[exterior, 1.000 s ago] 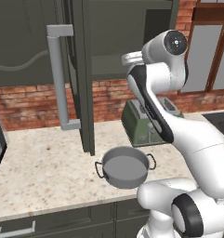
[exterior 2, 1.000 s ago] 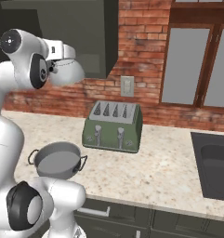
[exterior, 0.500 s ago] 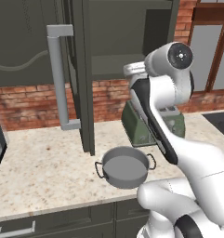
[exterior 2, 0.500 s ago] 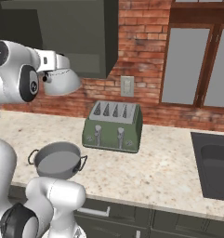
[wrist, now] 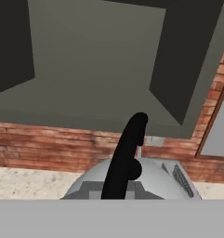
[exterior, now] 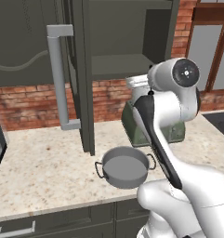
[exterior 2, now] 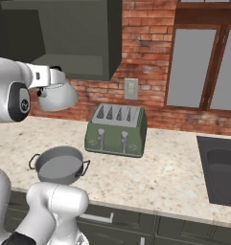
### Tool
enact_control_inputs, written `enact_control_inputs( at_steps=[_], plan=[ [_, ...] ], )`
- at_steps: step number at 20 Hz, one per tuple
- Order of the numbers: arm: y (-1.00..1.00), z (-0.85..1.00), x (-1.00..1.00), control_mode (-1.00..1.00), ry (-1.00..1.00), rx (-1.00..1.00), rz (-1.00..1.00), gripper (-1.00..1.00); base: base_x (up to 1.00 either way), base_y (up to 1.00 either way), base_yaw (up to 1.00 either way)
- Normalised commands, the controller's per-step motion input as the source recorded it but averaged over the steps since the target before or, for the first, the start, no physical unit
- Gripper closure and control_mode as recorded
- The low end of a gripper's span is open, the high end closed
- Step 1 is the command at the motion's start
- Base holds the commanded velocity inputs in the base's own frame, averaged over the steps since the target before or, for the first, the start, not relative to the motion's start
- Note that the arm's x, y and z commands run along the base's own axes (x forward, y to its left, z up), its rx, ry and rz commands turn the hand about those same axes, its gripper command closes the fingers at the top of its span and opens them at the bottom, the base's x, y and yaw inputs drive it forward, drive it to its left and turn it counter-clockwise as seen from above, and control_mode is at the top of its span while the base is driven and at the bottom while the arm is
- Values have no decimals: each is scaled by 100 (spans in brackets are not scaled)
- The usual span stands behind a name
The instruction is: Pick the kettle from the cabinet and place it on a stove burner. Then pick the pot from the counter and place it on another stove burner. Finally, turn both burners on.
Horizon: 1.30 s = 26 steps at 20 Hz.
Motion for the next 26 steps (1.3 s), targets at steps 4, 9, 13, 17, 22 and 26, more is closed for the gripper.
enact_control_inputs(
  at_steps=[4, 9, 13, 17, 22, 26],
  plan=[
    [1, -15, -38, -100, 0, 0, -1, 100, 0, 0, 0],
    [0, -12, -35, -100, 0, 0, 0, 100, 0, 0, 0],
    [0, -11, -29, -100, 0, 0, -1, 100, 0, 0, 0],
    [0, -8, -27, -100, 1, 0, -1, 100, 0, 0, 0],
    [1, -2, -23, -100, 1, 0, -1, 100, 0, 0, 0],
    [0, 0, -1, -100, 0, 0, 0, 100, 0, 0, 0]
  ],
)
